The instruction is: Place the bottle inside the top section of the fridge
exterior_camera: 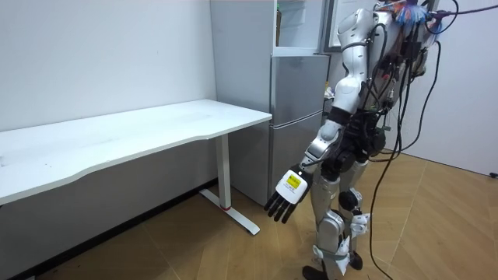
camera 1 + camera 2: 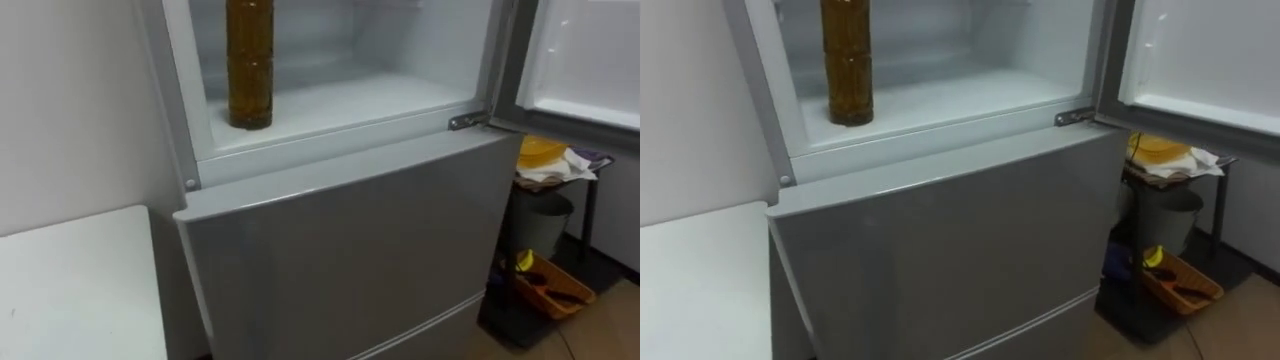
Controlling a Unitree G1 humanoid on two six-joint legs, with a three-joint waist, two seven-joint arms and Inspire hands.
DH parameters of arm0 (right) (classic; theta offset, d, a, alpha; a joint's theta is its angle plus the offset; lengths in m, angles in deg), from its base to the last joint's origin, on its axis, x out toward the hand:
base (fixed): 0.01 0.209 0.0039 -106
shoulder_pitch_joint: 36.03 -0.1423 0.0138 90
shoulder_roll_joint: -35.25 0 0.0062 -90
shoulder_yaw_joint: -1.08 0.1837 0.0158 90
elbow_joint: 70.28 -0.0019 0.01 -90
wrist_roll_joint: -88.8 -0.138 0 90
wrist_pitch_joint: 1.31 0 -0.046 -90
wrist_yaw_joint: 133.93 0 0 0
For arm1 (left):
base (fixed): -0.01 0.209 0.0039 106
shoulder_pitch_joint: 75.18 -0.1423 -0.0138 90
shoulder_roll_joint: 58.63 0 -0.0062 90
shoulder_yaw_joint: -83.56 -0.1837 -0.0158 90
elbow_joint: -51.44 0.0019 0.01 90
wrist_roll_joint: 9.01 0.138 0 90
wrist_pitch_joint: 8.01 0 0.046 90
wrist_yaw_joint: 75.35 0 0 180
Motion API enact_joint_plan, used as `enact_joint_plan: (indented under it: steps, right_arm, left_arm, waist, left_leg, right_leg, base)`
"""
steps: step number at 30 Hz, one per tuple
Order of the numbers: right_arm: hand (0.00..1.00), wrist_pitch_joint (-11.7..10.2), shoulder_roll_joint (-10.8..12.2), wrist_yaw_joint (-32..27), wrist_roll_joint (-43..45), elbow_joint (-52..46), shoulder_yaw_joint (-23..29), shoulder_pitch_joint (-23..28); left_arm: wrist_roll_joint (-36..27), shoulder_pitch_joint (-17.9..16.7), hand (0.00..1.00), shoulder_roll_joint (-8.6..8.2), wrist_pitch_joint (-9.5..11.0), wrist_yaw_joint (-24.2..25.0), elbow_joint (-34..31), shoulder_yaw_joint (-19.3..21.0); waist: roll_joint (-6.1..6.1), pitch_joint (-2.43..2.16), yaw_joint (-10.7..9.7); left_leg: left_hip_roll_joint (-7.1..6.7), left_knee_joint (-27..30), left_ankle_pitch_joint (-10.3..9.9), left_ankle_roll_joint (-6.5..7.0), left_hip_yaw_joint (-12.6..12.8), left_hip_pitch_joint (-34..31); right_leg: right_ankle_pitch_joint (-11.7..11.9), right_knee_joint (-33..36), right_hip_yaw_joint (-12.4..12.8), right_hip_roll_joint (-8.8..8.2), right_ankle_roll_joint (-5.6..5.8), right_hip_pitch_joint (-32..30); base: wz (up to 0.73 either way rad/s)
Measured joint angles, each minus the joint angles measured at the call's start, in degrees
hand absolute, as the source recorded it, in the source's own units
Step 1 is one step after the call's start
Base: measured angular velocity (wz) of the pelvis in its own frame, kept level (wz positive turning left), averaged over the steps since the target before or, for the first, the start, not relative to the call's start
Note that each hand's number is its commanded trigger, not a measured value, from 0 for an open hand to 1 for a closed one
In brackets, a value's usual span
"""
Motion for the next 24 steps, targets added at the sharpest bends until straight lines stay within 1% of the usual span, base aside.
enact_joint_plan:
  steps: [2, 4, 5, 6, 9, 11, 13, 15, 17, 18, 19, 21, 23, 24]
  right_arm:
    - [1.00, 0.5, 0.0, 0.0, 0.0, -1.6, -0.7, 1.2]
    - [1.00, 1.3, 0.0, 0.0, 0.0, -2.1, -1.2, 1.2]
    - [1.00, 1.3, 0.0, 0.0, 0.1, -2.1, -1.4, 1.3]
    - [1.00, 1.3, 0.3, 0.1, 1.9, -2.1, -1.7, 1.5]
    - [1.00, 1.3, 1.5, 0.2, 6.6, -4.9, -1.6, 4.2]
    - [1.00, 1.3, 3.0, 0.2, 8.0, -7.2, -1.6, 5.4]
    - [1.00, 1.5, 5.4, 0.2, 8.5, -10.6, -1.7, 6.4]
    - [1.00, 1.6, 6.7, 0.2, 8.5, -12.5, -2.1, 7.0]
    - [1.00, 1.6, 7.2, 0.6, 8.7, -13.3, -2.5, 7.5]
    - [1.00, 1.6, 7.2, 0.8, 9.1, -13.3, -3.2, 7.5]
    - [1.00, 1.6, 7.2, 0.8, 9.2, -13.4, -3.7, 7.5]
    - [1.00, 1.6, 7.2, 0.8, 9.4, -14.3, -5.2, 7.5]
    - [1.00, 1.6, 7.6, 0.9, 12.2, -14.8, -6.8, 7.5]
    - [1.00, 1.6, 8.4, 1.6, 13.6, -15.2, -7.2, 7.5]
  left_arm:
    - [0.0, 0.1, 0.00, -0.21, 0.0, 0.0, 0.1, 0.0]
    - [0.0, 0.4, 0.00, -0.29, 0.1, 0.1, 0.1, -0.1]
    - [0.0, 0.5, 0.00, -0.29, 0.2, 0.1, 0.0, -0.2]
    - [-0.1, 0.7, 0.00, -0.32, 0.4, 0.3, 0.0, -0.8]
    - [-0.1, 1.2, 0.00, -0.42, 0.4, 1.0, 0.0, -1.8]
    - [-0.1, 1.2, 0.00, -0.43, 0.3, 1.8, 0.0, -2.4]
    - [-0.1, 1.2, 0.00, -0.46, 0.3, 2.7, 0.4, -2.7]
    - [-0.1, 1.2, 0.00, -0.48, 0.3, 2.8, 1.0, -2.7]
    - [0.0, 1.2, 0.00, -0.61, 0.3, 2.8, 1.1, -2.8]
    - [-0.1, 1.2, 0.00, -0.60, 0.2, 2.6, 1.1, -3.0]
    - [-0.1, 1.2, 0.00, -0.56, 0.1, 2.3, 1.2, -3.7]
    - [-0.1, 1.4, 0.00, -0.58, -0.1, 2.3, 1.3, -4.8]
    - [-0.1, 1.8, 0.00, -0.56, -0.1, 2.3, 1.4, -5.5]
    - [-0.1, 2.2, 0.00, -0.53, -0.1, 2.1, 1.4, -6.4]
  waist:
    - [-0.16, 0.09, 0.1]
    - [-0.29, 0.13, 0.3]
    - [-0.32, 0.14, 0.5]
    - [-0.41, 0.10, 1.1]
    - [-0.48, 0.05, 2.0]
    - [-0.48, 0.04, 2.2]
    - [-0.49, 0.04, 2.3]
    - [-0.48, 0.03, 2.3]
    - [-0.47, 0.02, 2.3]
    - [-0.69, -0.13, 2.4]
    - [-0.74, -0.16, 2.6]
    - [-0.74, -0.17, 2.9]
    - [-0.73, -0.17, 3.0]
    - [-0.73, -0.18, 3.4]
  left_leg:
    - [0.09, 0.0, 0.0, -0.06, 0.0, 0.0]
    - [0.35, 0.3, -0.3, -0.44, 0.0, 0.0]
    - [0.36, 0.4, -0.3, -0.45, 0.0, 0.0]
    - [0.41, 0.6, -0.3, -0.45, 0.0, 0.1]
    - [0.47, 0.7, -0.3, -0.45, 0.0, 0.3]
    - [0.54, 0.7, -0.3, -0.45, 0.0, 0.6]
    - [0.71, 0.7, -0.3, -0.47, 0.0, 0.8]
    - [0.91, 0.8, -0.4, -0.62, 0.0, 0.7]
    - [1.25, 1.2, -0.8, -1.17, 0.0, 0.5]
    - [1.30, 1.6, -0.9, -1.30, 0.0, 0.0]
    - [1.36, 1.8, -0.9, -1.30, 0.0, -0.1]
    - [1.40, 2.0, -0.9, -1.30, 0.0, -0.3]
    - [1.54, 2.2, -0.9, -1.30, 0.0, -0.3]
    - [1.68, 2.4, -0.9, -1.31, 0.0, -0.5]
  right_leg:
    - [0.1, 0.0, 0.4, 0.24, -0.13, -0.1]
    - [0.2, 0.0, 1.0, 0.64, -0.27, -0.3]
    - [0.2, 0.0, 1.2, 0.71, -0.27, -0.3]
    - [0.3, 0.0, 1.7, 0.83, -0.33, -0.3]
    - [0.4, 0.0, 1.8, 0.91, -0.39, -0.3]
    - [0.4, 0.0, 2.0, 1.05, -0.43, -0.2]
    - [0.4, -0.1, 2.3, 1.29, -0.49, -0.2]
    - [0.4, -0.1, 2.4, 1.52, -0.41, -0.3]
    - [0.4, 0.0, 2.4, 1.79, -0.40, -0.7]
    - [0.6, 0.4, 2.4, 1.81, -0.79, -1.1]
    - [0.8, 0.5, 2.5, 1.89, -0.97, -1.1]
    - [0.9, 0.7, 2.8, 1.98, -1.05, -1.1]
    - [1.0, 0.6, 2.8, 2.11, -0.95, -1.1]
    - [1.1, 0.6, 2.9, 2.22, -0.80, -1.2]
  base:
    - [-0.15]
    - [-0.17]
    - [-0.17]
    - [-0.11]
    - [-0.05]
    - [-0.07]
    - [-0.11]
    - [-0.07]
    - [-0.02]
    - [-0.03]
    - [-0.06]
    - [-0.09]
    - [-0.03]
    - [-0.07]
